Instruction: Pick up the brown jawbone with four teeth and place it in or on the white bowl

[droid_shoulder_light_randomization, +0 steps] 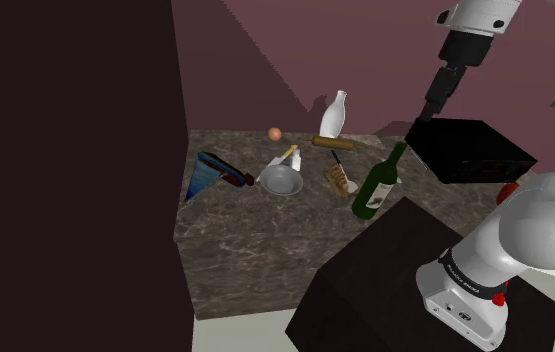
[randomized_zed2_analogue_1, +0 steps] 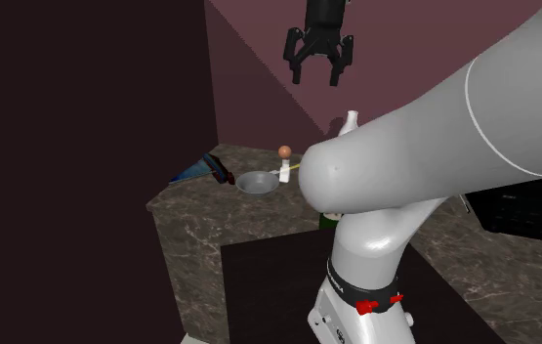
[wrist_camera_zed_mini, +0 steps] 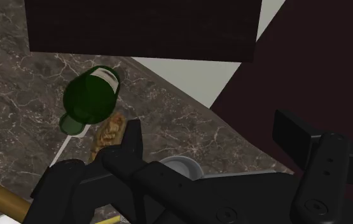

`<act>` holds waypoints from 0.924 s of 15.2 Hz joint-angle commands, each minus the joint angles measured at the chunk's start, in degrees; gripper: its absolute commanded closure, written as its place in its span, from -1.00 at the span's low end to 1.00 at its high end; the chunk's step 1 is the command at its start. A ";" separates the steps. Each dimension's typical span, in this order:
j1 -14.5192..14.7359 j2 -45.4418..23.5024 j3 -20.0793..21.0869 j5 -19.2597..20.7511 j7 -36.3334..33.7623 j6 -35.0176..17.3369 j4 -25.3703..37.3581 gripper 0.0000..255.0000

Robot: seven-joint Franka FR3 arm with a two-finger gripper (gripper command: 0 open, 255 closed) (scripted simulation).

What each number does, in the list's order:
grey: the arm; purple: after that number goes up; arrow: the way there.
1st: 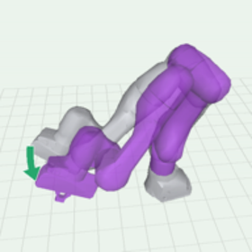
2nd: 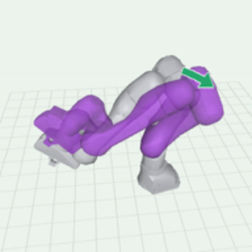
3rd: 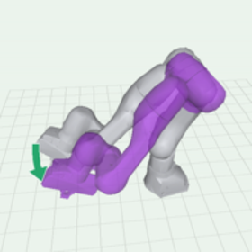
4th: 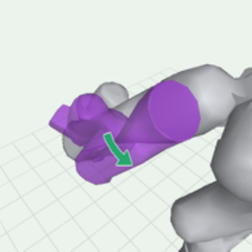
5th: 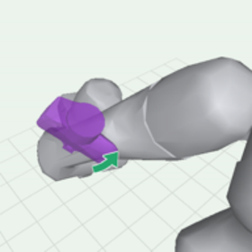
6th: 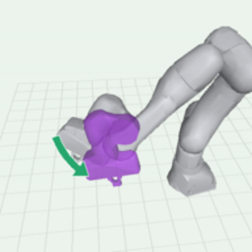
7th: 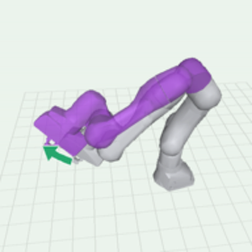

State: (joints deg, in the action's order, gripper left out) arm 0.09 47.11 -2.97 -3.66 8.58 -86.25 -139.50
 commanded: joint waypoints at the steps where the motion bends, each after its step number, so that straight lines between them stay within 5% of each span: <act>1: 0.00 0.00 0.00 0.00 0.00 0.00 0.00 -1.00; 14: -3.49 -17.69 3.36 2.94 -7.93 -28.72 -10.39 -1.00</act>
State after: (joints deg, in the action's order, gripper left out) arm -3.02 31.19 0.23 -1.09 1.33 -112.76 -149.66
